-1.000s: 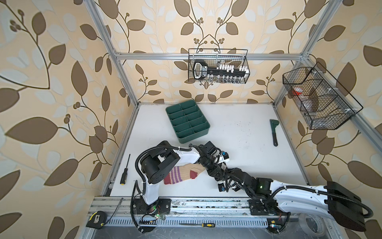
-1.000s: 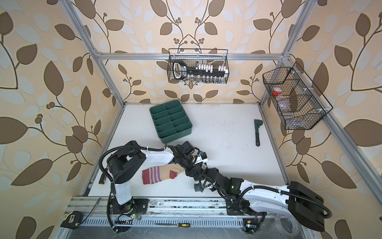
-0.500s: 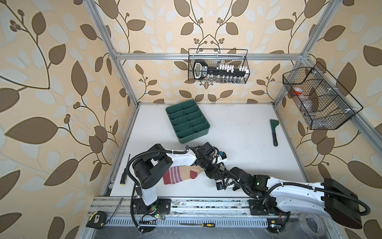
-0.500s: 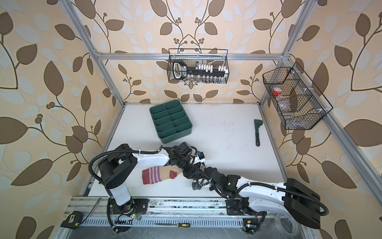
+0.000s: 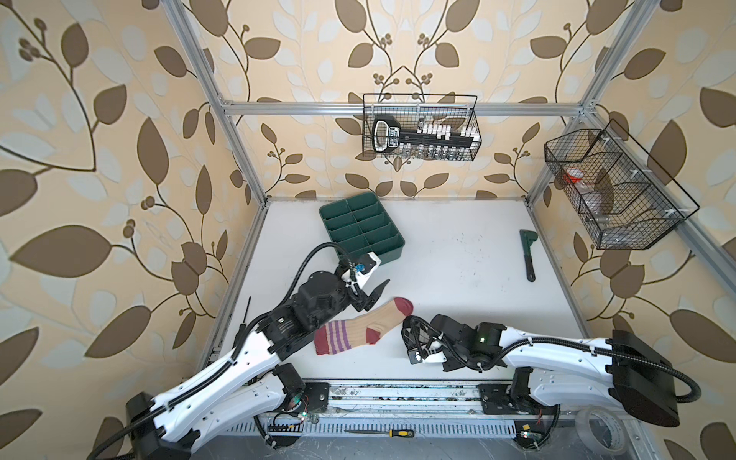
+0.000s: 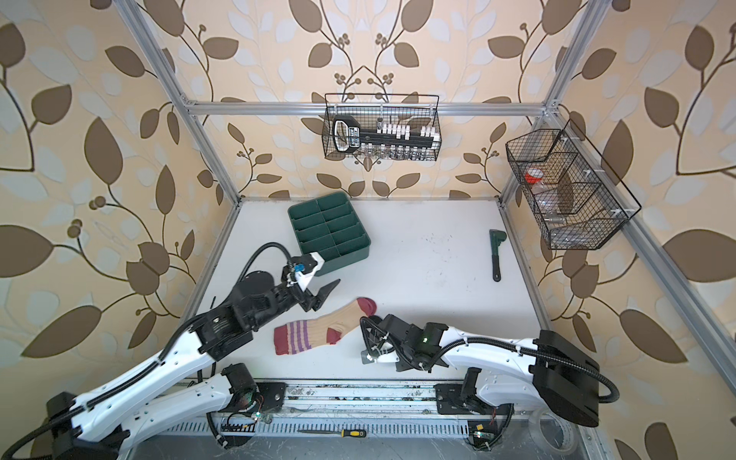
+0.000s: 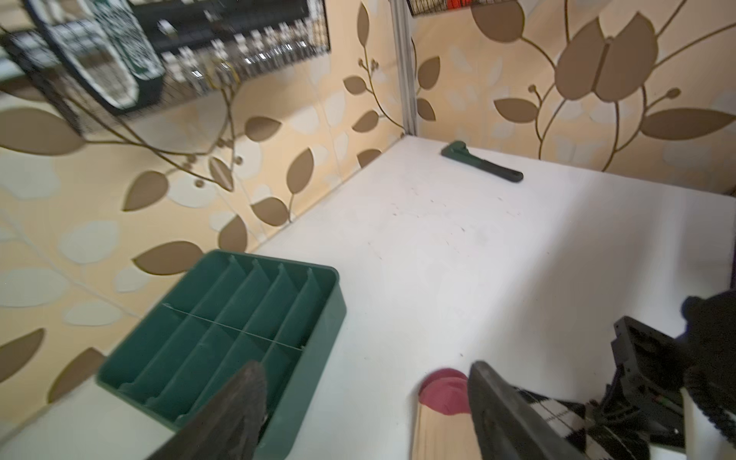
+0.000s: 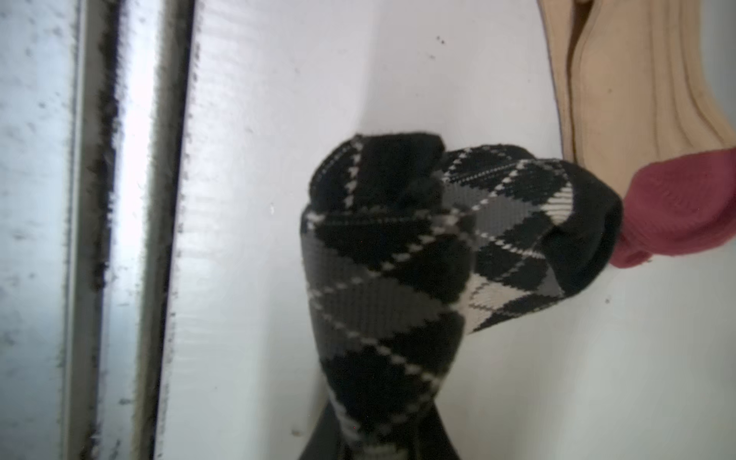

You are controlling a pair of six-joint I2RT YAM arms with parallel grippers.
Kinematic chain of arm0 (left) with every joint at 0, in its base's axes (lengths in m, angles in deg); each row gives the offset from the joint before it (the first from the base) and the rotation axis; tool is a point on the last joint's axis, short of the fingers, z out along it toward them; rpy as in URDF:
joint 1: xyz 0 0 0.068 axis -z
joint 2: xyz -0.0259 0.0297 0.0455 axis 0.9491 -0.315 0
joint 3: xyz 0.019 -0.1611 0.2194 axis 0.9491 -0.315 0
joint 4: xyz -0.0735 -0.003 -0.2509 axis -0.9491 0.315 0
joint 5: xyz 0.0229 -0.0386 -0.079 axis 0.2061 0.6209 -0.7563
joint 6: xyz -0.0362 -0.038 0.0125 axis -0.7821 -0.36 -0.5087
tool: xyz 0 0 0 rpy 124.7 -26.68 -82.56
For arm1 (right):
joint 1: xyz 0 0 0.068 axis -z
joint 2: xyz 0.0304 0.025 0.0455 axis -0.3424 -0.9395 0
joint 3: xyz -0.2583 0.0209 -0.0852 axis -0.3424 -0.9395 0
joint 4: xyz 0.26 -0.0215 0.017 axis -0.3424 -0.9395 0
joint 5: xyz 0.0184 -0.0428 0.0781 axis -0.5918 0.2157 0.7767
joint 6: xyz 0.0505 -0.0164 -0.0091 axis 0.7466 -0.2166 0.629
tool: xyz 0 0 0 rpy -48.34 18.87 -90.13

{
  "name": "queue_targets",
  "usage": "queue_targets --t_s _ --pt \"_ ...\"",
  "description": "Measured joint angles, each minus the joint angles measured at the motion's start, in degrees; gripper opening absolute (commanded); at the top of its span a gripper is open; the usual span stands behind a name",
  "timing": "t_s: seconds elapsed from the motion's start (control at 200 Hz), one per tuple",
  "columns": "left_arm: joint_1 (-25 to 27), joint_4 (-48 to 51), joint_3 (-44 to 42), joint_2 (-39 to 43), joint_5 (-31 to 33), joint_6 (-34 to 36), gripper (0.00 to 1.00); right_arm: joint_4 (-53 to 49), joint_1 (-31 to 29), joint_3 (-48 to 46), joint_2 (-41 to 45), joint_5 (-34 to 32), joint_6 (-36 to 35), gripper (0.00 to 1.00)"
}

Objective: Roll the socks

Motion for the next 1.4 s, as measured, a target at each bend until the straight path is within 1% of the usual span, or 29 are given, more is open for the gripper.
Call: queue_targets --t_s 0.065,0.135,0.225,0.29,0.4,0.575,0.67,0.81,0.86,0.965,1.03,1.085,1.185,1.4 --pt "0.0 2.4 0.0 3.0 0.0 2.8 0.76 -0.9 0.1 2.0 -2.3 1.4 1.6 0.0" --pt "0.0 5.8 0.0 4.8 -1.4 5.7 0.74 -1.9 0.3 3.8 -4.5 2.7 3.3 0.0" --pt "0.5 9.9 -0.4 5.7 -4.1 9.3 0.74 -2.7 1.7 5.8 -6.6 5.0 5.4 0.0" --pt "2.1 12.1 -1.4 5.8 -5.0 11.7 0.74 -3.1 3.1 6.6 -7.5 6.5 6.8 0.0" --pt "7.0 15.1 -3.0 5.3 -5.1 15.8 0.74 -3.3 4.6 7.5 -8.9 8.1 9.0 0.0" --pt "20.5 16.6 -3.6 0.3 -0.6 20.8 0.74 -3.4 6.3 9.1 -11.1 9.1 12.0 0.0" --pt "26.6 14.8 -5.1 -3.9 1.5 21.6 0.74 -3.3 7.1 10.2 -12.3 9.1 12.8 0.0" --pt "32.3 11.6 -7.6 -9.7 4.1 20.7 0.7 -3.8 7.6 10.5 -12.5 10.0 13.2 0.0" --pt "34.7 9.9 -8.3 -11.2 6.3 20.2 0.71 -4.6 8.0 10.8 -12.8 11.1 13.1 0.0" --pt "41.7 4.9 -10.6 -14.1 11.9 21.3 0.71 -7.0 8.4 12.5 -14.4 13.2 12.3 0.0" --pt "44.4 2.1 -11.9 -16.9 14.4 22.3 0.7 -8.3 8.3 13.6 -15.5 14.1 12.0 0.0" --pt "45.4 0.7 -12.4 -19.9 16.0 23.1 0.69 -9.5 8.3 14.6 -16.4 14.8 11.9 0.0" --pt "45.7 -2.2 -12.6 -26.2 18.9 22.9 0.7 -11.2 8.5 16.2 -17.8 15.7 11.8 0.0" --pt "45.7 -9.8 -12.6 -37.6 25.6 19.0 0.7 -12.8 9.1 17.2 -18.8 17.3 11.8 0.0"
